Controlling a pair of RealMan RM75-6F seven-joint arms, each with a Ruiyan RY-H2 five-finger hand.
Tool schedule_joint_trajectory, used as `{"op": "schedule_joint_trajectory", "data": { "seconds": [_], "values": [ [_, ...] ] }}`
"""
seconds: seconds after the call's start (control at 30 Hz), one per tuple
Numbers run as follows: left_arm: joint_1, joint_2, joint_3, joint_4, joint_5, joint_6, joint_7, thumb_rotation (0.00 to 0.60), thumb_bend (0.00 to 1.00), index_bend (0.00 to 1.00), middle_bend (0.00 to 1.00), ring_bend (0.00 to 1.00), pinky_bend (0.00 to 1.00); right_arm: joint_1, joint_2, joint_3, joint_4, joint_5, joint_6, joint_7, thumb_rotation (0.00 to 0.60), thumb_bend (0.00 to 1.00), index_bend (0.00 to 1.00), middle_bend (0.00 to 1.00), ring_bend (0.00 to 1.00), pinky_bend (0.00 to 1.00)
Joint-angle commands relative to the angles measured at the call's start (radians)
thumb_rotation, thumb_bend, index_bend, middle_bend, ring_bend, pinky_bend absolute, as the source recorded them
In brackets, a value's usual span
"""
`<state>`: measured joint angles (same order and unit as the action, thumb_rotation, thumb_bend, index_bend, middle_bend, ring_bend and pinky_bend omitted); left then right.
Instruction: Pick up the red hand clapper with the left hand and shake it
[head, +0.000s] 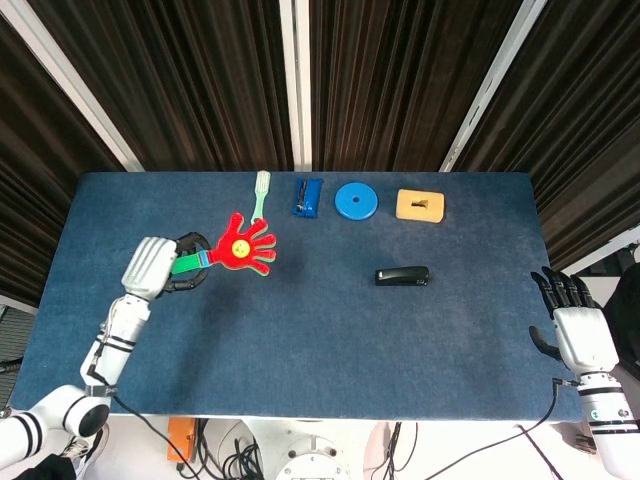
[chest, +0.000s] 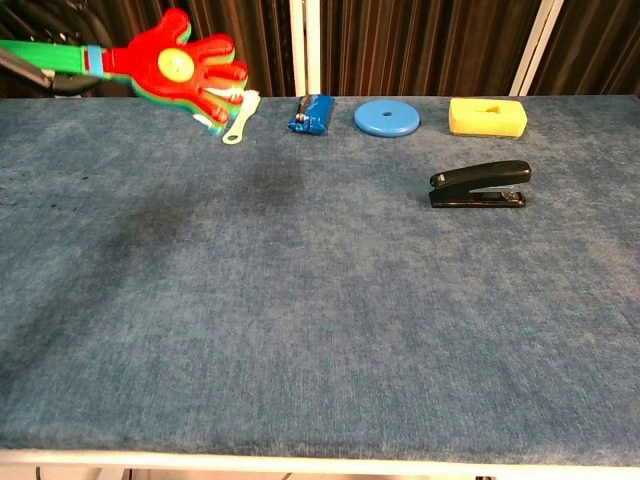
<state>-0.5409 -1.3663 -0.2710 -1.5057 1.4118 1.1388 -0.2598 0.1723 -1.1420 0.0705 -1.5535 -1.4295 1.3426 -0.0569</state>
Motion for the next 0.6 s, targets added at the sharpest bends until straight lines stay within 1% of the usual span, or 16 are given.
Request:
{"op": "schedule_joint_trajectory", "data": {
  "seconds": [0.03,0.07,0.17,0.27,0.37,0.43,0.53,0.6],
  "values": [
    [0.048,0.153,-0.116,-0.237,-0.019,-0.055,-1.01,0.6,0.33,0.64,0.71,0.95,1.0,0.0,0.0,0.0,0.002,0.001,-0.002,-0.001,0.6,0.27,0.0,0.0,0.0,0.0],
    [0.056,0.177,-0.123,-0.24,0.019,-0.044,-1.137,0.6,0.33,0.64,0.71,0.95,1.0,0.0,-0.001,-0.001,0.003,0.002,-0.003,-0.002,0.6,0.27,0.0,0.0,0.0,0.0],
    [0.066,0.21,-0.114,-0.206,0.109,-0.001,-1.348,0.6,0.33,0.64,0.7,0.95,1.0,0.001,-0.002,-0.001,0.003,0.003,-0.006,-0.005,0.6,0.27,0.0,0.0,0.0,0.0],
    [0.062,0.221,-0.094,-0.174,0.153,0.027,-1.455,0.6,0.33,0.64,0.71,0.96,1.0,0.002,-0.003,-0.002,0.002,0.002,-0.006,-0.008,0.6,0.27,0.0,0.0,0.0,0.0],
    [0.049,0.225,-0.069,-0.147,0.18,0.035,-1.5,0.6,0.33,0.64,0.72,0.96,1.0,0.002,-0.004,-0.002,0.0,0.001,-0.006,-0.011,0.6,0.27,0.0,0.0,0.0,0.0],
    [0.038,0.226,-0.051,-0.127,0.194,0.029,-1.49,0.6,0.33,0.64,0.73,0.96,1.0,0.002,-0.004,-0.003,-0.001,0.0,-0.007,-0.013,0.6,0.27,0.0,0.0,0.0,0.0],
    [0.011,0.22,-0.012,-0.08,0.202,-0.02,-1.299,0.6,0.33,0.64,0.73,0.96,1.0,0.003,-0.002,-0.008,0.001,0.001,-0.014,-0.017,0.6,0.27,0.0,0.0,0.0,0.0],
    [-0.005,0.21,0.012,-0.052,0.186,-0.068,-1.105,0.6,0.33,0.64,0.73,0.96,1.0,0.003,-0.001,-0.007,0.002,0.005,-0.017,-0.016,0.6,0.27,0.0,0.0,0.0,0.0]
  ]
}}
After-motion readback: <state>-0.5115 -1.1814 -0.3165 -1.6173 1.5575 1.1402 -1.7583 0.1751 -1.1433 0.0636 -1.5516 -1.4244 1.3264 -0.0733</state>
